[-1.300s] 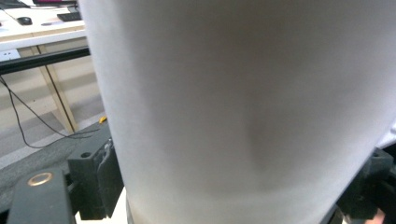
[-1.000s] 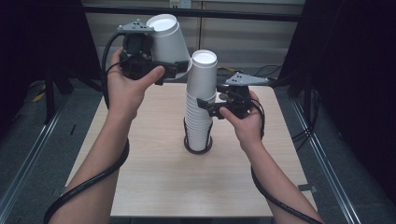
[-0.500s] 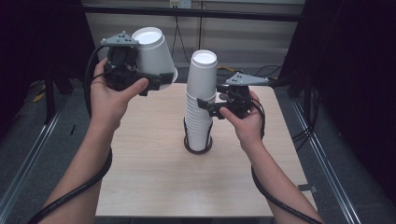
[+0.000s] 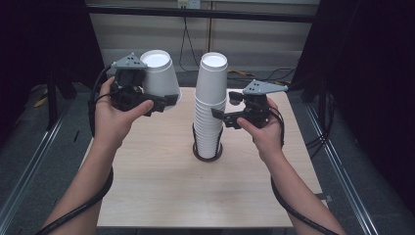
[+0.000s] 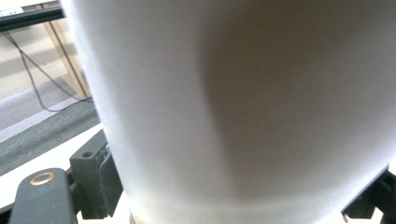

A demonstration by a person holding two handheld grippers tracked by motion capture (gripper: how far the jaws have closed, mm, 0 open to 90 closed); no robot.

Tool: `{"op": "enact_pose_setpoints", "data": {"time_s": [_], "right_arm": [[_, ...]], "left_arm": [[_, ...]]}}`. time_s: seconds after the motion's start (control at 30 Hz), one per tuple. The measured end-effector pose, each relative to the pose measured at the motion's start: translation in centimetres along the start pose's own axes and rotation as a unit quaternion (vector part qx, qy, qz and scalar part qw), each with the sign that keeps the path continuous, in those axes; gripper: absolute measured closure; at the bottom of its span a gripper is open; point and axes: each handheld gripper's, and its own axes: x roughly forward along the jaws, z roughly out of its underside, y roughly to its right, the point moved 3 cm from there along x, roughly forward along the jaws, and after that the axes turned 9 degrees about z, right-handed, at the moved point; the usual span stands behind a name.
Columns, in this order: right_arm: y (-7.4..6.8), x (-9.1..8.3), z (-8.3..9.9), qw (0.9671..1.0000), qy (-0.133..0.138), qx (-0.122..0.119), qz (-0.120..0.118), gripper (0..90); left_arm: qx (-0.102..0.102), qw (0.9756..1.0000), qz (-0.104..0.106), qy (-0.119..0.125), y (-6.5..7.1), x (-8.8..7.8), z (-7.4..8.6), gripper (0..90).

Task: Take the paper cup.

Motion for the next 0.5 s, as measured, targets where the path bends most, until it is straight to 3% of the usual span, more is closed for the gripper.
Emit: {"op": "enact_pose_setpoints", "data": {"time_s": [0.4,0.5], "right_arm": [[0.5,-1.2,1.7,0.9997,-0.013,-0.007,-0.019,12.4],[0.3,-1.4,2.4,0.9991,-0.023,-0.019,-0.030,12.4]], "left_arm": [[-0.006,0.9998,0.015,-0.014,-0.1,0.3,2.8,14.2],[0.000,0.9993,0.017,-0.033,0.1,0.6,3.9,14.2]]}}
